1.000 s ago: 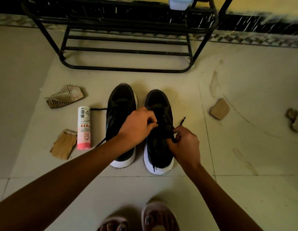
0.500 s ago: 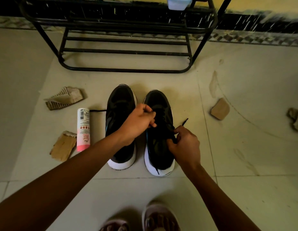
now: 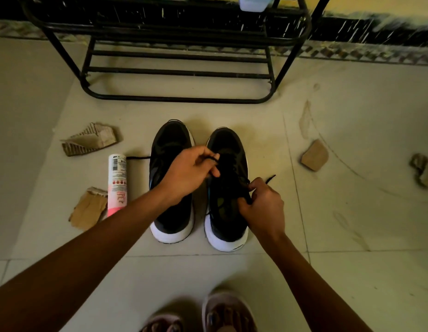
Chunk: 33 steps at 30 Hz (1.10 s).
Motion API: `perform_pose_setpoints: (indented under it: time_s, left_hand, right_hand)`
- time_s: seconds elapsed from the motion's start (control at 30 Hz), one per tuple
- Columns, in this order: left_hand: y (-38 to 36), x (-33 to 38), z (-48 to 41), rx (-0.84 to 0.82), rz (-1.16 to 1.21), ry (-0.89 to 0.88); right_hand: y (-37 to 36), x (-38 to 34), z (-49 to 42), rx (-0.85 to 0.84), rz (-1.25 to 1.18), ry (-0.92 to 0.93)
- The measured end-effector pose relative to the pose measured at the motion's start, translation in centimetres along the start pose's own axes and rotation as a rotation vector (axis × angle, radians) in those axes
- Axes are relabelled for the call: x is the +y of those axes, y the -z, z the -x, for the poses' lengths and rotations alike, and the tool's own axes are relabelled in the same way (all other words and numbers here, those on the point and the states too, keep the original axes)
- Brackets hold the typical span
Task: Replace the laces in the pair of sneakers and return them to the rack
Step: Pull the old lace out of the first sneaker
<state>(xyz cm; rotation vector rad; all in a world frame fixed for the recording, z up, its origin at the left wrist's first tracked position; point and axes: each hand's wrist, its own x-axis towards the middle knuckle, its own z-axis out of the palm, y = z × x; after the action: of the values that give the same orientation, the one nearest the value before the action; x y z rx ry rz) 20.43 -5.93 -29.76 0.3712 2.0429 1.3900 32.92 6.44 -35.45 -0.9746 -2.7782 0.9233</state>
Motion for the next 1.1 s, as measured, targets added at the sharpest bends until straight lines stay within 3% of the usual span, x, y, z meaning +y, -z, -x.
perform_pose_setpoints:
  time_s: [0.07, 0.1, 0.13, 0.23, 0.3, 0.33, 0.4, 0.5, 0.53, 0.57, 0.6, 0.67, 0.7, 0.73, 0.83, 0.87, 1.0, 1.1]
  left_hand:
    - [-0.8, 0.4, 0.1, 0.053, 0.284, 0.17]
    - [-0.7, 0.4, 0.2, 0.097, 0.305, 0.179]
    - [-0.3, 0.5, 0.2, 0.141, 0.185, 0.107]
    - [1.5, 0.9, 0.2, 0.158, -0.621, -0.362]
    - [2.1, 1.4, 0.5, 0.16, -0.995, -0.469]
    - [2.0, 1.5, 0.4, 0.162, -1.021, -0.469]
    - [1.9, 1.9, 0.5, 0.108, -0.693, -0.346]
    - [1.5, 2.5, 0.2, -0.043, 0.328, 0.084]
    - [1.6, 2.7, 0.1, -0.049, 0.475, 0.166]
    - [1.7, 3.0, 0.3, -0.017, 0.473, 0.175]
    - [2.2, 3.0, 0.4, 0.055, 0.321, 0.095]
    - [4.1, 3.2, 0.2, 0.224, -0.336, -0.236]
    - [5.1, 3.5, 0.1, 0.239, -0.621, -0.362]
    - [5.9, 3.6, -0.1, 0.189, -0.774, -0.38]
    - [5.3, 3.3, -0.1, -0.076, -0.985, -0.197]
    - [4.3, 2.9, 0.2, -0.098, -1.076, -0.202]
    - [0.1, 1.3, 2.6, 0.083, -1.167, -0.424]
    - [-1.6, 0.2, 3.0, -0.062, -1.05, -0.286]
  right_hand:
    - [0.0, 0.1, 0.0, 0.01, -0.013, -0.001]
    - [0.0, 0.2, 0.0, 0.008, -0.016, -0.002]
    - [0.0, 0.3, -0.1, 0.005, -0.017, -0.005]
    - [0.0, 0.6, -0.3, 0.015, -0.02, -0.02]
    - [0.1, 0.7, -0.4, 0.018, -0.023, -0.031]
    - [0.1, 0.6, -0.4, 0.015, -0.025, -0.033]
    - [0.2, 0.5, -0.4, 0.006, -0.031, -0.03]
    - [0.4, 0.6, -0.3, -0.004, -0.03, -0.025]
    - [0.4, 0.6, -0.3, -0.006, -0.03, -0.027]
    - [0.4, 0.6, -0.3, -0.007, -0.028, -0.033]
    - [0.5, 0.6, -0.3, -0.007, -0.029, -0.043]
    - [0.6, 0.6, -0.2, -0.006, -0.038, -0.057]
    - [0.6, 0.6, -0.2, -0.006, -0.041, -0.055]
    - [0.7, 0.7, -0.1, -0.01, -0.037, -0.045]
    - [1.5, 0.9, -0.4, -0.054, -0.009, 0.0]
    - [2.0, 1.0, -0.7, -0.066, -0.049, 0.005]
    - [3.7, 1.2, -2.6, -0.015, -0.334, 0.043]
    - [4.2, 0.6, -4.1, -0.017, -0.288, 0.147]
